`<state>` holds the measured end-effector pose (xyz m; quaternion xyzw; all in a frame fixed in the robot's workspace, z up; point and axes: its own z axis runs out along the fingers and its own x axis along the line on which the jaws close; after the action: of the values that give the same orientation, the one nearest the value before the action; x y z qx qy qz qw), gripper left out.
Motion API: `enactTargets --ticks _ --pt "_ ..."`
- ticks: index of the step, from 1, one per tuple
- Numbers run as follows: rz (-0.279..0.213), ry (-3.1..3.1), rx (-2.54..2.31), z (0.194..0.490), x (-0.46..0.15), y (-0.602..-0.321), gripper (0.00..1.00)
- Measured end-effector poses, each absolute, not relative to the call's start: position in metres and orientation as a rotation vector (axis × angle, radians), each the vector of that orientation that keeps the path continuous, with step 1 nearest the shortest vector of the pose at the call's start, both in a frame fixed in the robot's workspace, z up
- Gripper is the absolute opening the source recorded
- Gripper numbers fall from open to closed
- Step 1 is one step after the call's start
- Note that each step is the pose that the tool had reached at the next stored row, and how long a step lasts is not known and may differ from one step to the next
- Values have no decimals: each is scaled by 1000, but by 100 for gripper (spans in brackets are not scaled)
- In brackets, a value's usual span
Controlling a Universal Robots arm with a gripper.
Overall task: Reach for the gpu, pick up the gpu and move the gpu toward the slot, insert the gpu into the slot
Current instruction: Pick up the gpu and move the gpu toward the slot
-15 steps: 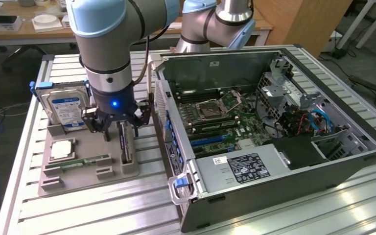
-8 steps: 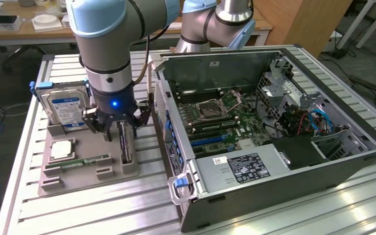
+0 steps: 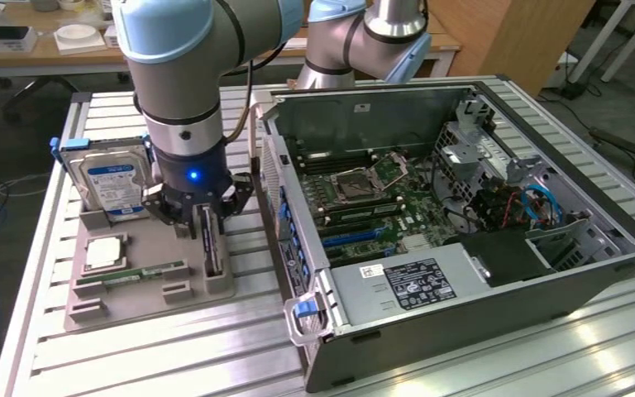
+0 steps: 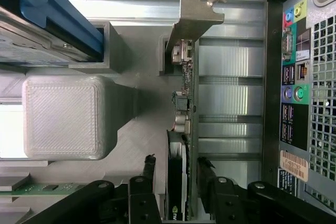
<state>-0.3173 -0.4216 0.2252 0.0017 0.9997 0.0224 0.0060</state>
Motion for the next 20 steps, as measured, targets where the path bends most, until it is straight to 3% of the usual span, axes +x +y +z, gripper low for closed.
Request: enactTargets --ticks 6,7,19,20 --pt "70 3129 5 225 -317 -422 43" --pt "70 3129 5 225 -317 -422 36" --pt "70 3129 13 225 -317 -422 35" --pt "70 3129 13 225 -317 -422 28"
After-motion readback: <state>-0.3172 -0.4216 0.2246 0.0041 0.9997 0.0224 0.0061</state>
